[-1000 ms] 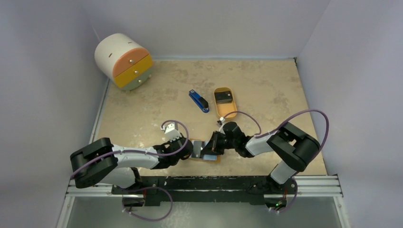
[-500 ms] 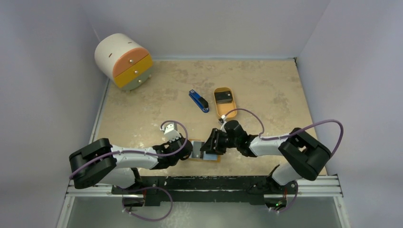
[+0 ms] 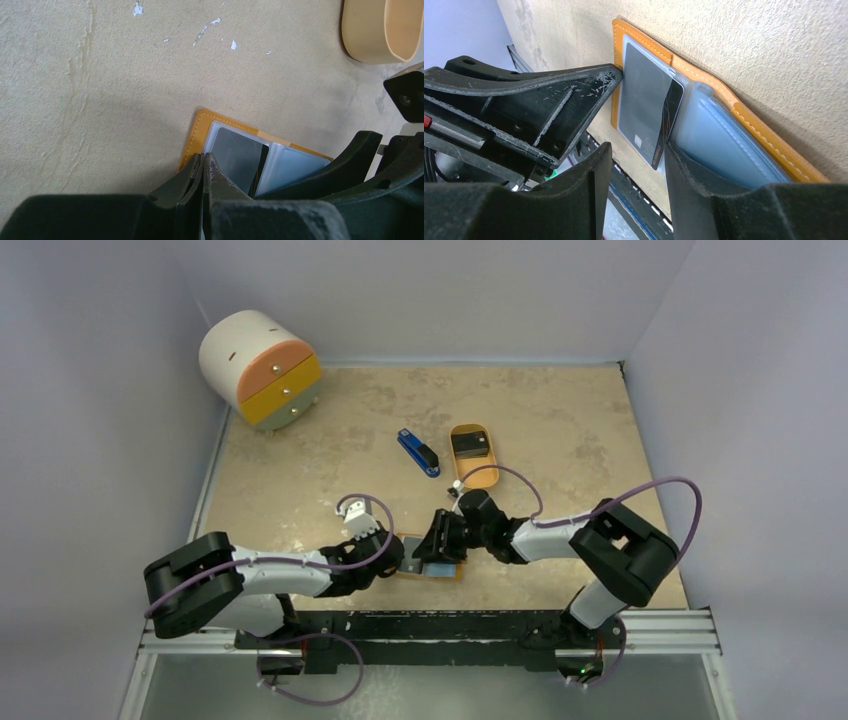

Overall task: Put the credit cards into the card holder
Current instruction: Insert the credit card into the card holder, then pick up the credit card from the storage box.

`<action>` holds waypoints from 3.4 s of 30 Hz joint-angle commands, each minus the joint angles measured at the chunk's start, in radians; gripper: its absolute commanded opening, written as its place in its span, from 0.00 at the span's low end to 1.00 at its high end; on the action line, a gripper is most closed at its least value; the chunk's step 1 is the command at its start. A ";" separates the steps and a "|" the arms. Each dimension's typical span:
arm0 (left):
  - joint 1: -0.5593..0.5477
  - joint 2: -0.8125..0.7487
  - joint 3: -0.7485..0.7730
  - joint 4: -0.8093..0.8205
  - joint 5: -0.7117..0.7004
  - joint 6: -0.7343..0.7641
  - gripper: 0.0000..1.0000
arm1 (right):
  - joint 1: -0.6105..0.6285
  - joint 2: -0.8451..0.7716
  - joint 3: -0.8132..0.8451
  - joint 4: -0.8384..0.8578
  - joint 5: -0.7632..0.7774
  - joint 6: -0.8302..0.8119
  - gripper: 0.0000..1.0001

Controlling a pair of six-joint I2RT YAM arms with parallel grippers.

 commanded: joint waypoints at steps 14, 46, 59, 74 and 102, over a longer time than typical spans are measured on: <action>-0.004 -0.041 -0.038 -0.043 0.005 0.006 0.00 | 0.026 0.017 0.022 0.090 0.020 -0.046 0.49; -0.004 -0.398 0.120 -0.192 -0.054 0.140 0.11 | 0.026 -0.216 0.020 -0.243 0.163 -0.144 0.35; -0.003 -0.051 0.080 0.070 0.159 0.193 0.01 | 0.025 -0.395 -0.093 -0.373 0.280 -0.112 0.42; -0.003 0.092 -0.014 0.161 0.152 0.127 0.00 | 0.026 -0.421 -0.200 -0.298 0.287 -0.020 0.40; -0.003 0.144 -0.014 0.169 0.141 0.103 0.00 | 0.017 -0.645 -0.034 -0.613 0.443 -0.109 0.43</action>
